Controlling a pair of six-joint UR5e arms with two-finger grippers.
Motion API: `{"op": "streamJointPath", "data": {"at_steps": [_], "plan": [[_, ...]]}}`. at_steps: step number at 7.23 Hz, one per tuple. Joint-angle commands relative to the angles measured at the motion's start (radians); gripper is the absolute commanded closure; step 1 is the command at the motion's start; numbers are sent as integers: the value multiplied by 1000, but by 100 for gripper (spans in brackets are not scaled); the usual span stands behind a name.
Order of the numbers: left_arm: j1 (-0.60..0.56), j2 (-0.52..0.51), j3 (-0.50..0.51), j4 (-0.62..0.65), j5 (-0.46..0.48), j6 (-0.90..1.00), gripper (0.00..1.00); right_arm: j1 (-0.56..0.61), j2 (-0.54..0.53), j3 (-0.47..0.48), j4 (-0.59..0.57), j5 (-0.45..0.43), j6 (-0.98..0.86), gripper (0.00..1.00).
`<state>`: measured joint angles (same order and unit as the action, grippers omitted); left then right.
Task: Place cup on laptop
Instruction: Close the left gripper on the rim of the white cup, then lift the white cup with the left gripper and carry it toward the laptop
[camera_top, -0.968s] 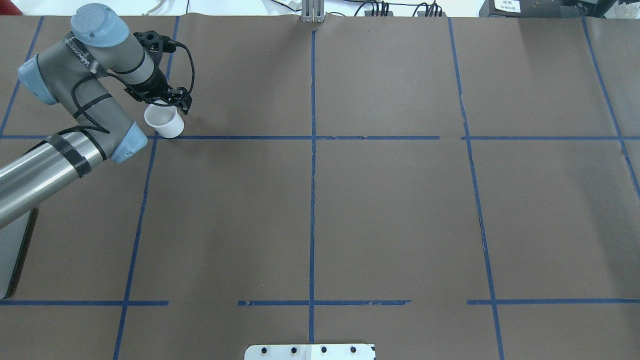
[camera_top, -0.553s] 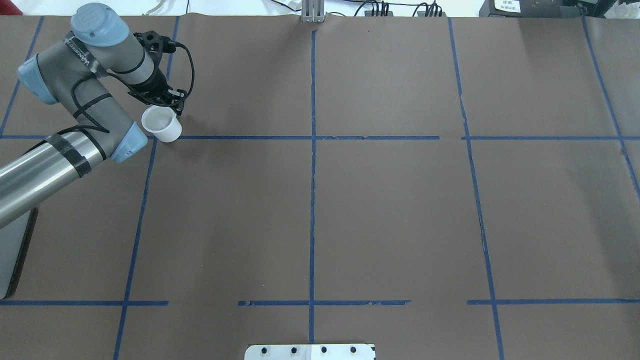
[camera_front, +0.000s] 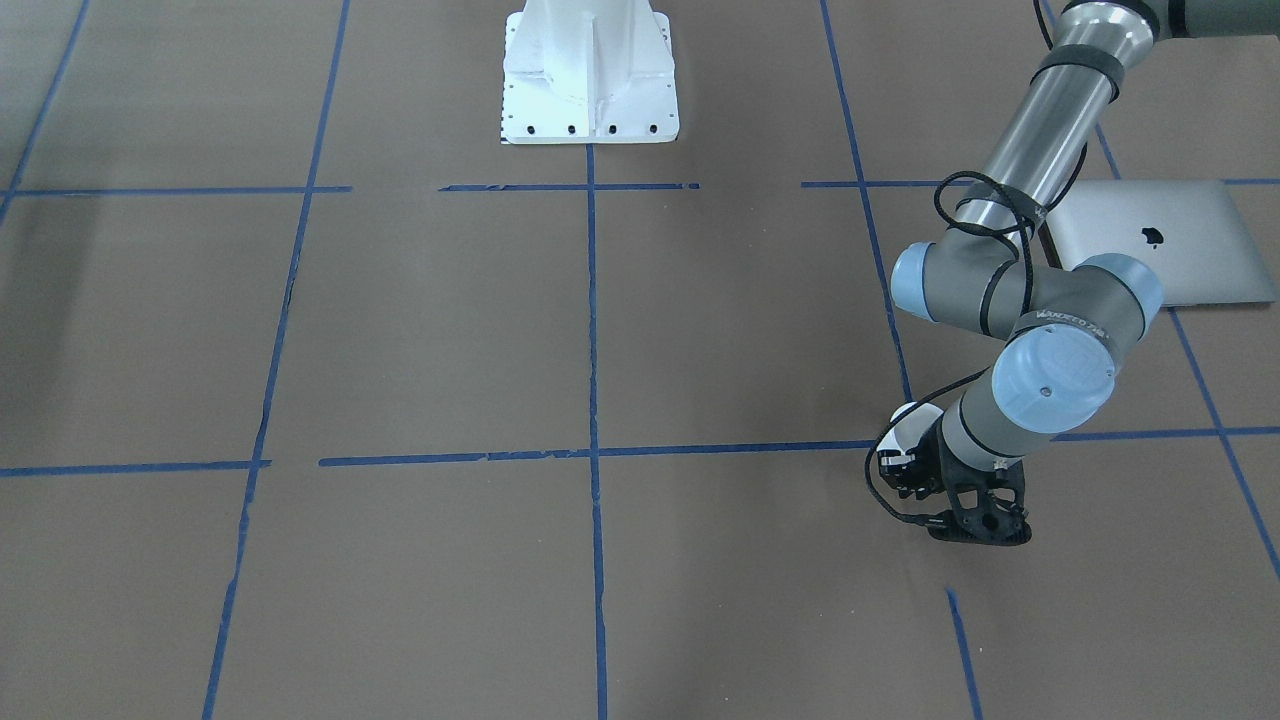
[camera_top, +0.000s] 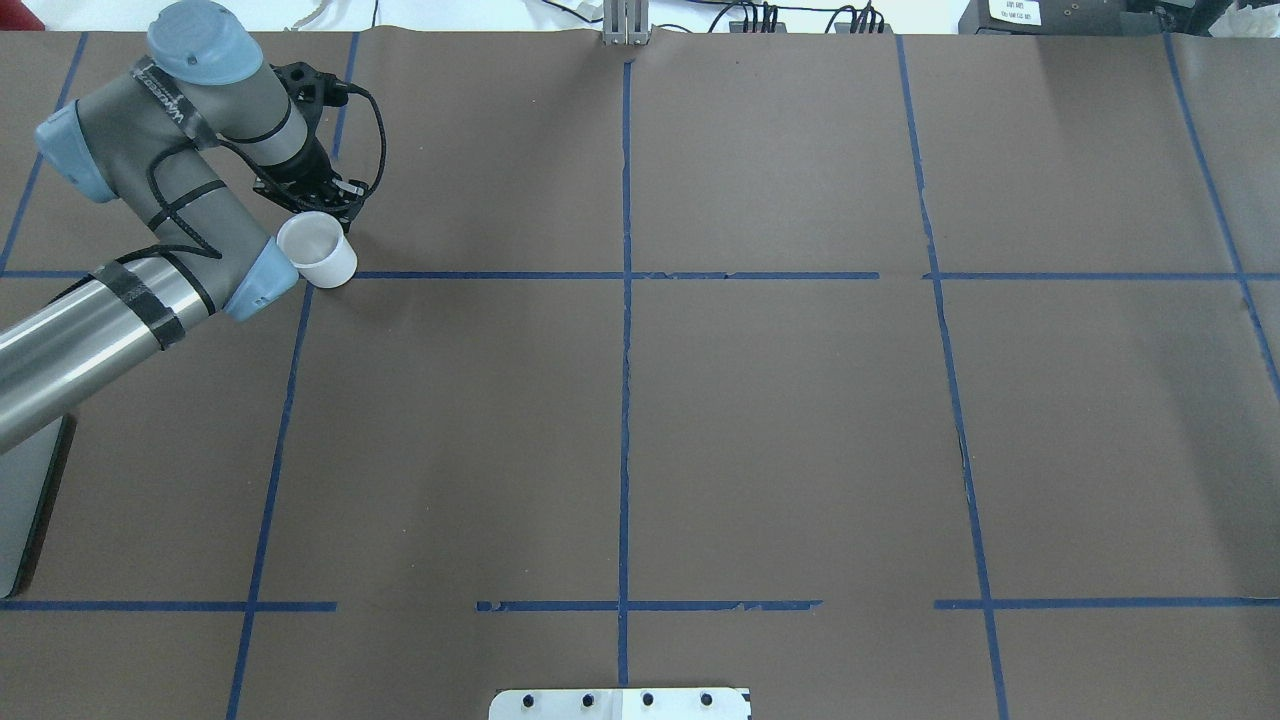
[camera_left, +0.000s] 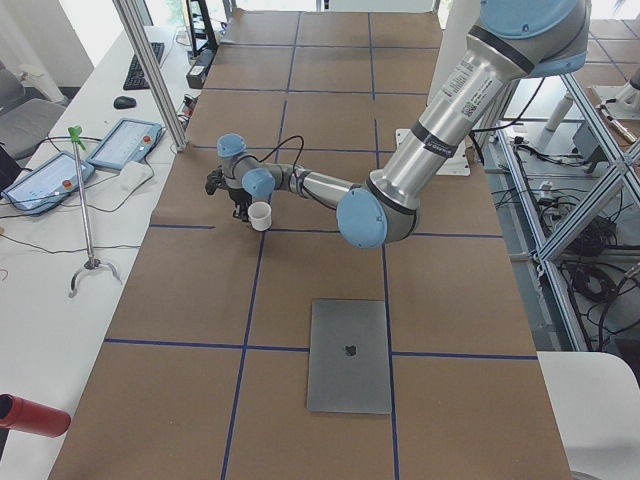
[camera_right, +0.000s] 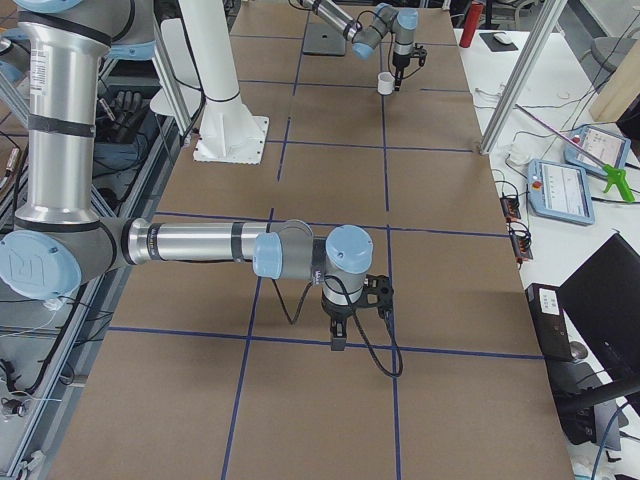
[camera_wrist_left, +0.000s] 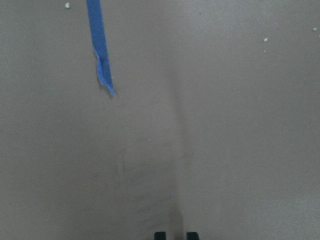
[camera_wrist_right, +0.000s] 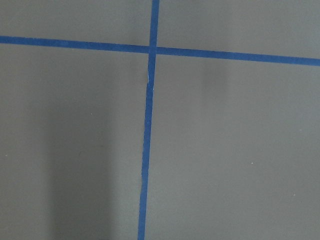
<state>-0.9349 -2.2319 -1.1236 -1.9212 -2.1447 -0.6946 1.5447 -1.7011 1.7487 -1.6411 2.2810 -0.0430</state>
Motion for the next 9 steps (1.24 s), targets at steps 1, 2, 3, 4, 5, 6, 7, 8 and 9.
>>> {"op": "streamJointPath", "data": {"at_steps": [1, 2, 3, 4, 5, 6, 7, 8, 9], "plan": [[-36, 8, -65, 105, -88, 3, 100, 0, 0, 0, 1, 0, 0, 0], [-65, 8, -85, 128, -87, 4, 100, 0, 0, 0, 0, 0, 0, 0], [-115, 46, -138, 129, -87, 13, 100, 0, 0, 0, 0, 0, 0, 0], [-160, 114, -224, 131, -87, 71, 100, 0, 0, 0, 0, 0, 0, 0], [-213, 200, -307, 131, -87, 148, 100, 0, 0, 0, 1, 0, 0, 0], [-235, 306, -381, 128, -87, 243, 100, 0, 0, 0, 0, 0, 0, 0], [-280, 416, -440, 123, -89, 332, 100, 0, 0, 0, 1, 0, 0, 0], [-286, 528, -485, 114, -87, 386, 100, 0, 0, 0, 0, 0, 0, 0], [-286, 628, -527, 97, -89, 391, 100, 0, 0, 0, 1, 0, 0, 0]]}}
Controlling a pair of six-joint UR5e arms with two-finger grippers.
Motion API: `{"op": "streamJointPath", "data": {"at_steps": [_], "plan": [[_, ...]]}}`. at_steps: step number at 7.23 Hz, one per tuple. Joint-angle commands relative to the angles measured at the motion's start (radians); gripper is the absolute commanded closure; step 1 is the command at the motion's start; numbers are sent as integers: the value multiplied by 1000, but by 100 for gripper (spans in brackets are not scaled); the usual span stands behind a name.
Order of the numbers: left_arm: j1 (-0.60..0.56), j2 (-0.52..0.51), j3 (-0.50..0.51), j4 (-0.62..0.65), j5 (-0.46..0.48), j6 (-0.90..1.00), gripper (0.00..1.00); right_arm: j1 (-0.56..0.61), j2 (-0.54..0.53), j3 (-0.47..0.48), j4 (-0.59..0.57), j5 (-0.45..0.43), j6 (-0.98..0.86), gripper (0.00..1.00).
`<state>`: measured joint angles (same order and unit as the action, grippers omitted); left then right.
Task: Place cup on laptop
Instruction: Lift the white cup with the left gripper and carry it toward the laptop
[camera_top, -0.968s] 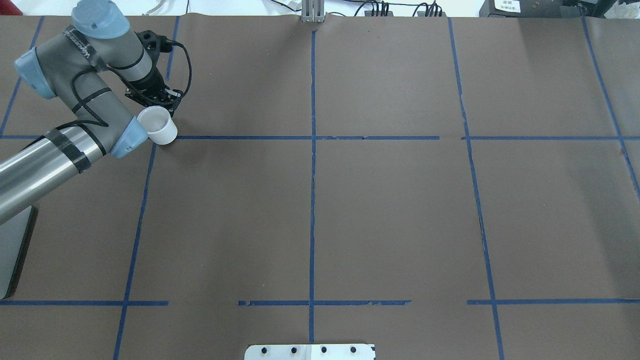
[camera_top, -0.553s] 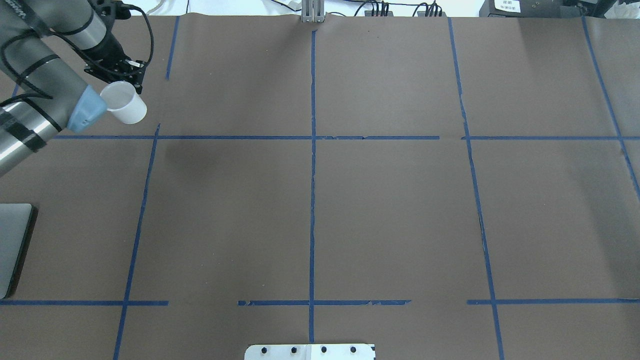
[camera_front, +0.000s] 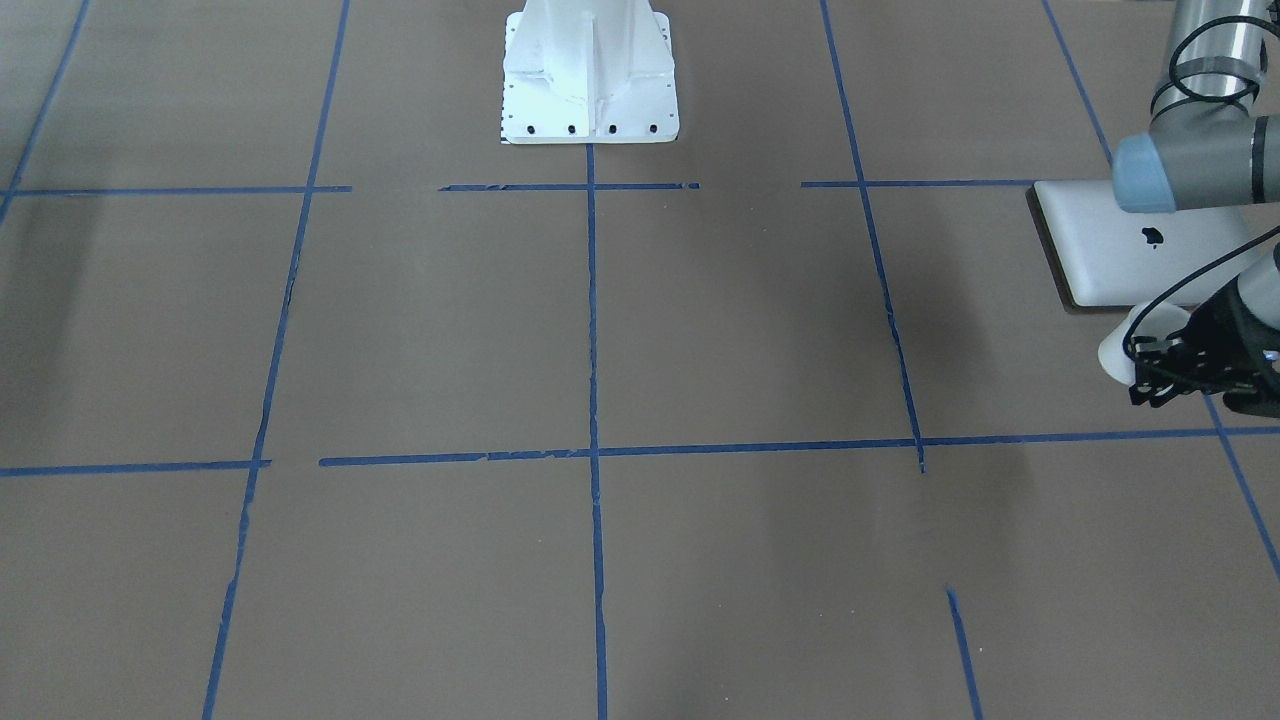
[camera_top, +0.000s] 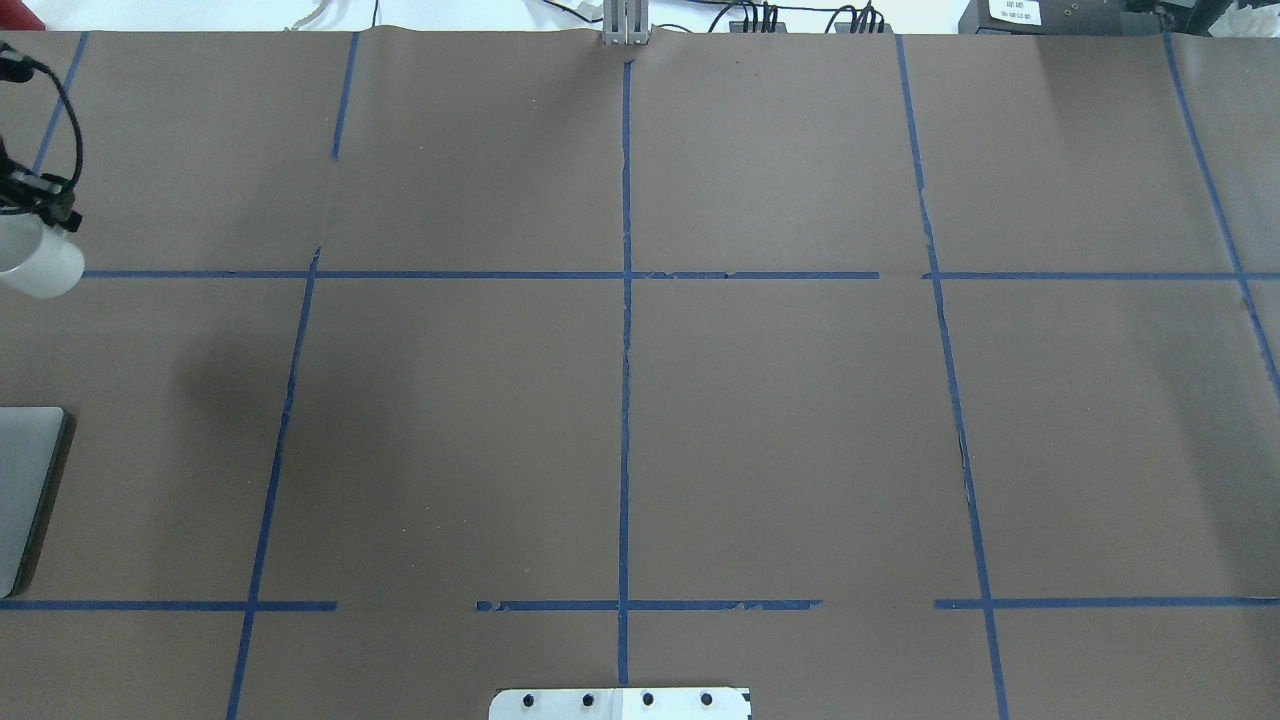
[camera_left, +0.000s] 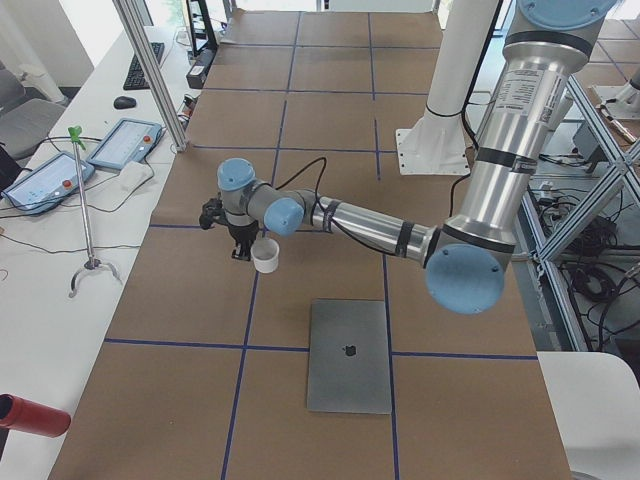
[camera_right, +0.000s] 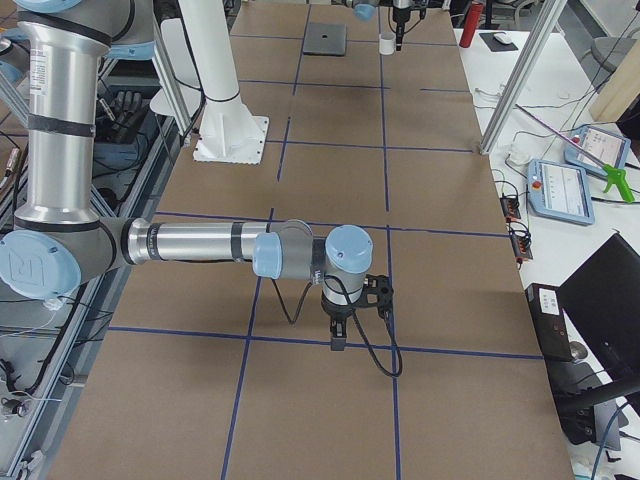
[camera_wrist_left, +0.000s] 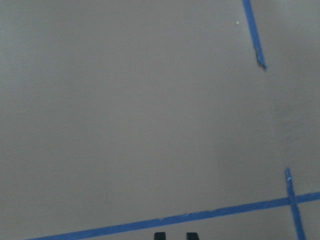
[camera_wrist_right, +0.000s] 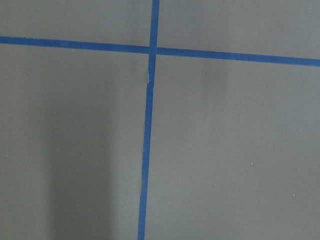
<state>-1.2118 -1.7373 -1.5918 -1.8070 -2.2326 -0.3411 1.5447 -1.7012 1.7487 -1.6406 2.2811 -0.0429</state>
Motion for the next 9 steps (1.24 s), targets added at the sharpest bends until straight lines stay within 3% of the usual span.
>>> {"op": "streamJointPath", "data": {"at_steps": [1, 3, 4, 9], "plan": [[-11, 232, -83, -67, 1, 36, 100, 0, 0, 0, -1, 0, 0, 0], [-11, 391, -83, -235, -2, 28, 100, 0, 0, 0, -1, 0, 0, 0], [-9, 418, -70, -288, -4, -1, 100, 0, 0, 0, -1, 0, 0, 0], [-8, 418, 68, -431, -4, -79, 100, 0, 0, 0, -1, 0, 0, 0]]}}
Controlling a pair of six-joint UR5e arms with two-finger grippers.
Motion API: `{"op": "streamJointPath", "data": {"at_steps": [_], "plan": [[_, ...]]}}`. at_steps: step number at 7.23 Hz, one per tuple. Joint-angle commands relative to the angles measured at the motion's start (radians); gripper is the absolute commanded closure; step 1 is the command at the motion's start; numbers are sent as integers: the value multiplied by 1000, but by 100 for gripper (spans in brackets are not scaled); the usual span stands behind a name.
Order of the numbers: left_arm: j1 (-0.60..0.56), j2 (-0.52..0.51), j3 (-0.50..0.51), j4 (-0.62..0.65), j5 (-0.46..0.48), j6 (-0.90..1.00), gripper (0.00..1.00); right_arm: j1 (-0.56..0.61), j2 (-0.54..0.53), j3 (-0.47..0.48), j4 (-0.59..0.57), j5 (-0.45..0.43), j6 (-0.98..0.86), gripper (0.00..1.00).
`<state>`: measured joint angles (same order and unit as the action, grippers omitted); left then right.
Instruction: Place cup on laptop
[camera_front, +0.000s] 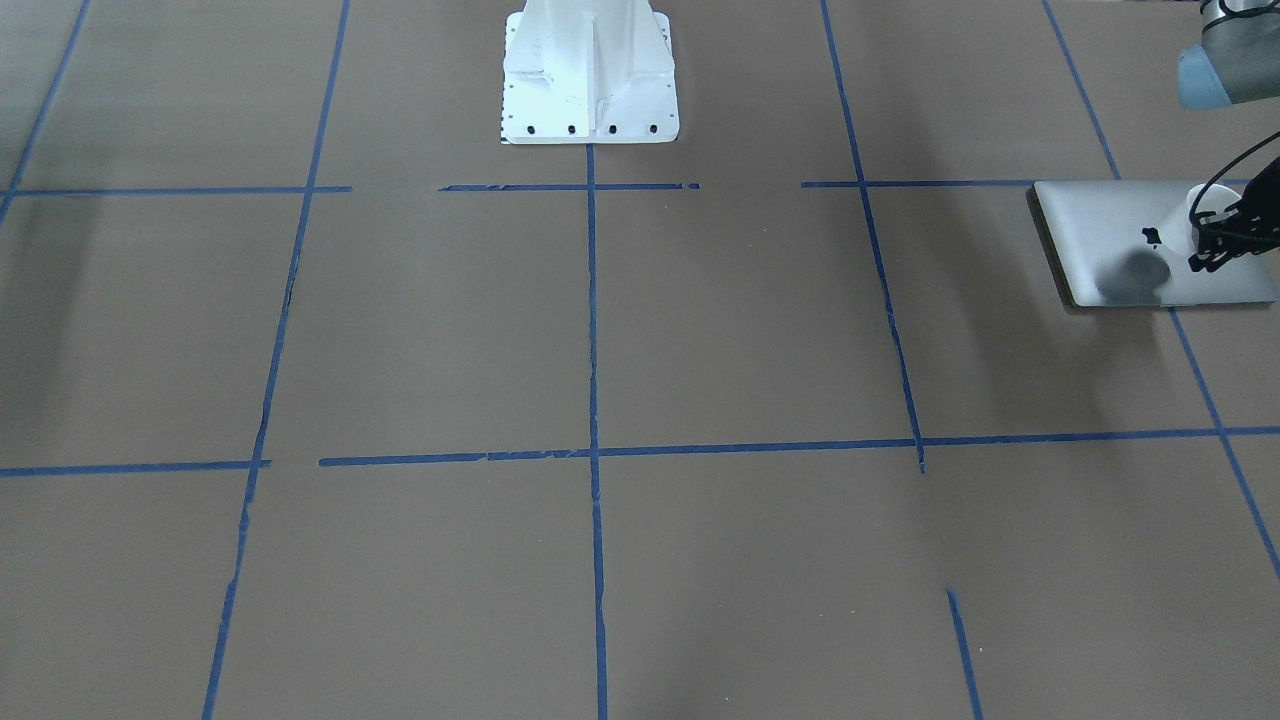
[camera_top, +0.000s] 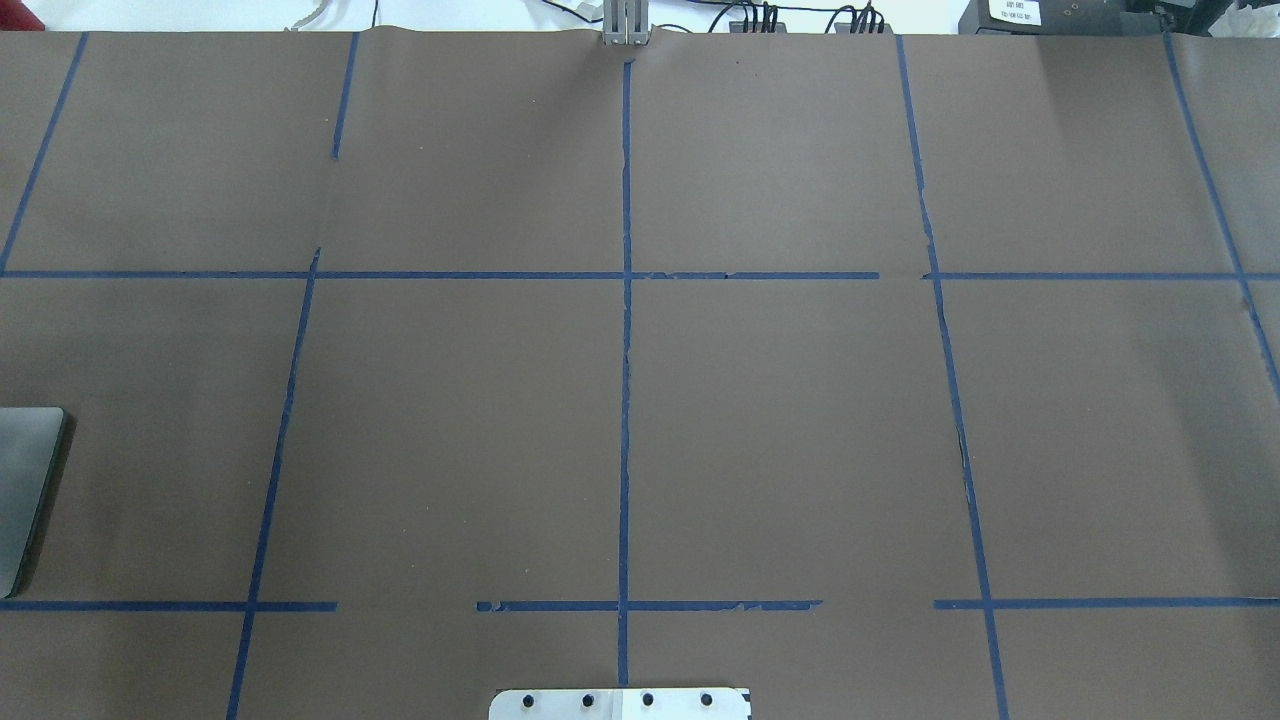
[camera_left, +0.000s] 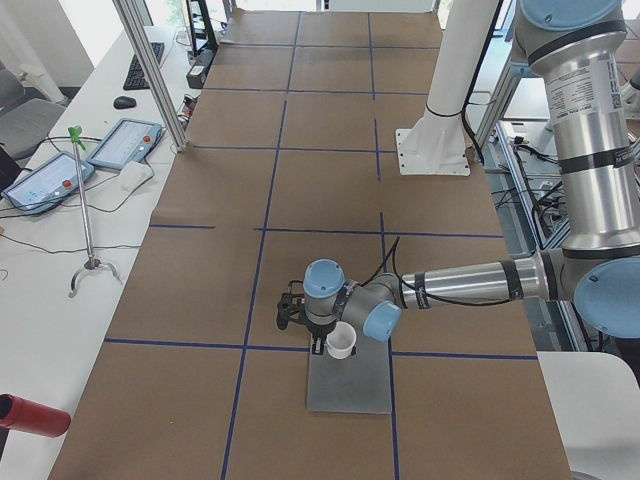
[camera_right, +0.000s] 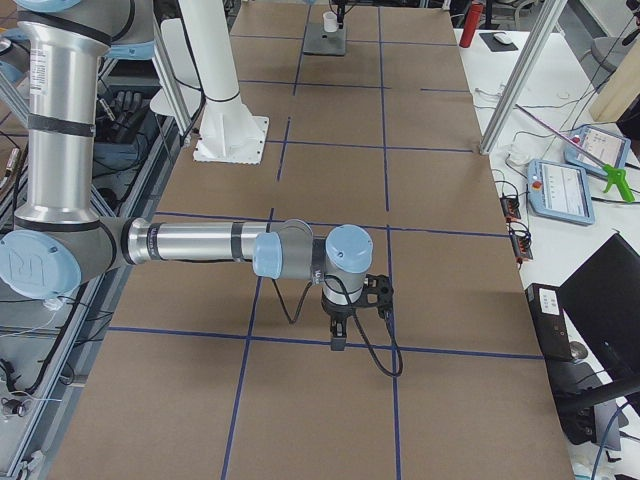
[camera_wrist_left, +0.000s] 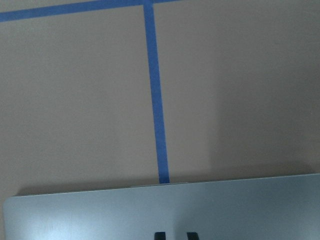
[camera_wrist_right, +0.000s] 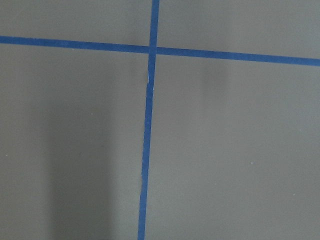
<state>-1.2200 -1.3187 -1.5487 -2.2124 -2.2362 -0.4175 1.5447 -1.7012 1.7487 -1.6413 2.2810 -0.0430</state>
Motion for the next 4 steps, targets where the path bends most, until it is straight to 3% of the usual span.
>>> {"op": "streamJointPath", "data": {"at_steps": [1, 4], "plan": [[1, 0, 24, -26, 0, -4, 100, 0, 0, 0, 0, 0, 0, 0], [4, -7, 21, -35, -2, -58, 100, 0, 2, 0, 0, 0, 0, 0]]}}
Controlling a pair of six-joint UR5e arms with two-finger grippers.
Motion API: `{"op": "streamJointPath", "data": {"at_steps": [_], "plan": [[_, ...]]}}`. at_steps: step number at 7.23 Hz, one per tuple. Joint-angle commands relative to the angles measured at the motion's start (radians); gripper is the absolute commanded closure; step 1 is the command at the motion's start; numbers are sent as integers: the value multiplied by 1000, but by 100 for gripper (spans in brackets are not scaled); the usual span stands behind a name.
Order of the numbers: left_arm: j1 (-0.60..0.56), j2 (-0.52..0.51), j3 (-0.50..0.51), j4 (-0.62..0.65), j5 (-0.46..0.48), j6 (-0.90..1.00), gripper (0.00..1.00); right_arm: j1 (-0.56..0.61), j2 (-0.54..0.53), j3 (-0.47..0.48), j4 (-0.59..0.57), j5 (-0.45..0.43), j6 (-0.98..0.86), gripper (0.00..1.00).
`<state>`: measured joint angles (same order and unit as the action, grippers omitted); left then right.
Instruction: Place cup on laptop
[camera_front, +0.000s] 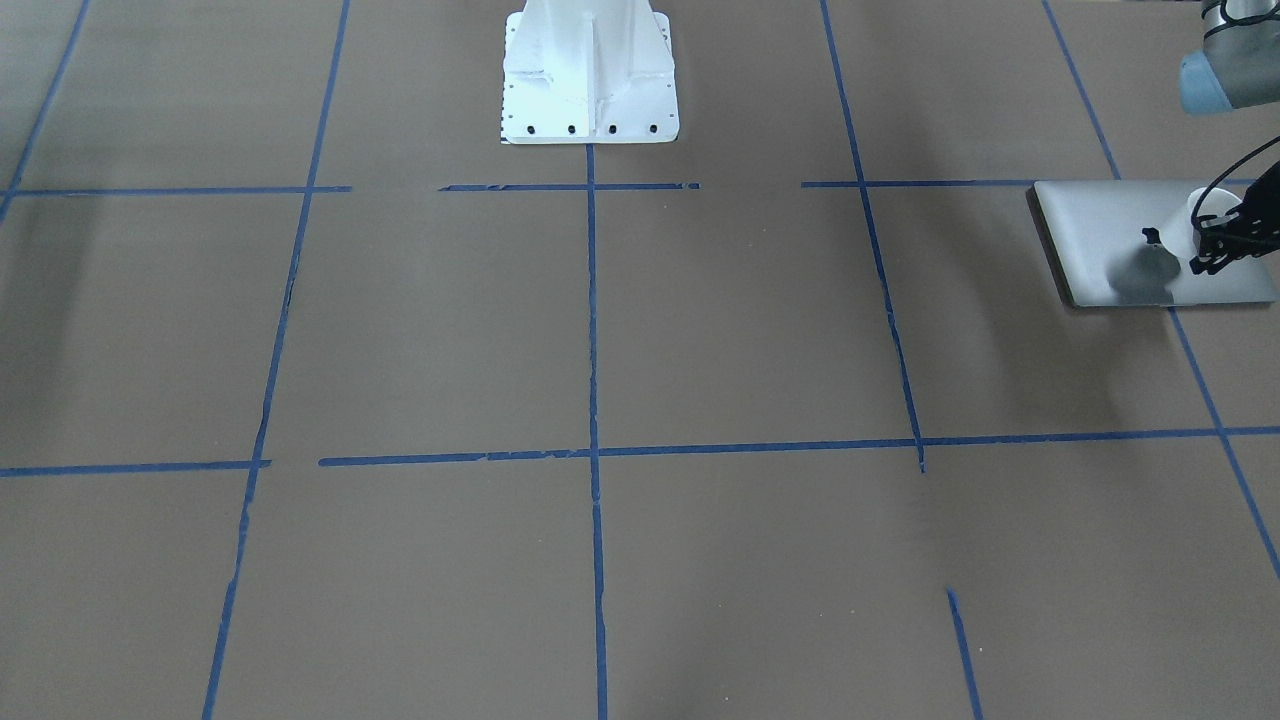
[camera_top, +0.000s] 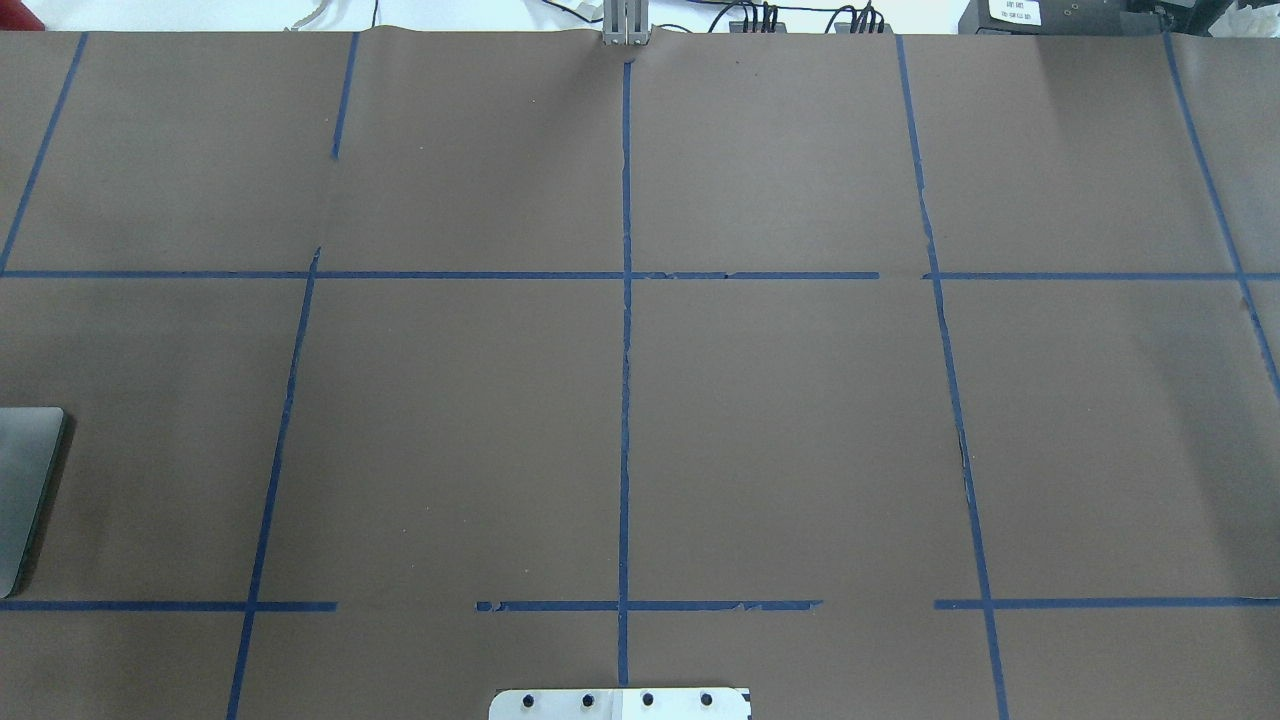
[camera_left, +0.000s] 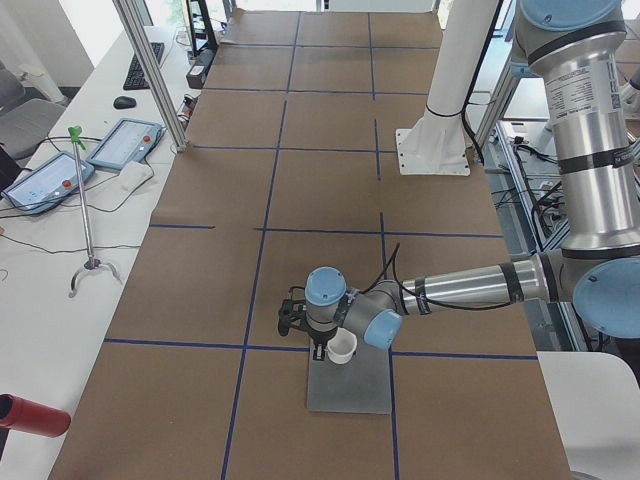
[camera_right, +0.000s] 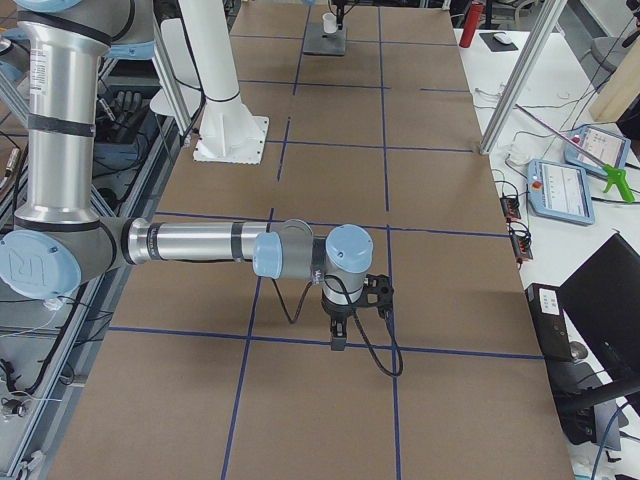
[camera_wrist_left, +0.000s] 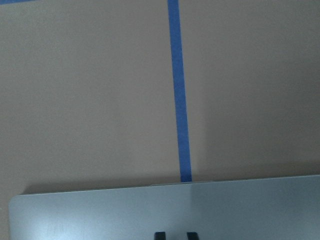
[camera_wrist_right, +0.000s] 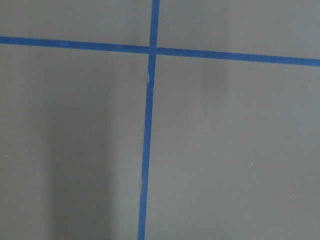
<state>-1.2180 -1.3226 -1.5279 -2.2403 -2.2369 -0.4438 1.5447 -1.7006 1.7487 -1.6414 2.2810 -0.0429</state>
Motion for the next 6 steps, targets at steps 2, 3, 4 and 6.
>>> {"op": "streamJointPath", "data": {"at_steps": [2, 3, 4, 6], "plan": [[3, 0, 12, -22, 0, -32, 100, 0, -1, 0, 2, 0, 0, 0], [5, 0, 12, -24, 0, -32, 100, 0, -1, 0, 0, 0, 0, 0], [6, 3, 15, -24, 0, -32, 100, -2, -1, 0, 2, 0, 0, 0], [8, 3, 17, -22, 0, -30, 100, 0, -1, 0, 0, 0, 0, 0]]}}
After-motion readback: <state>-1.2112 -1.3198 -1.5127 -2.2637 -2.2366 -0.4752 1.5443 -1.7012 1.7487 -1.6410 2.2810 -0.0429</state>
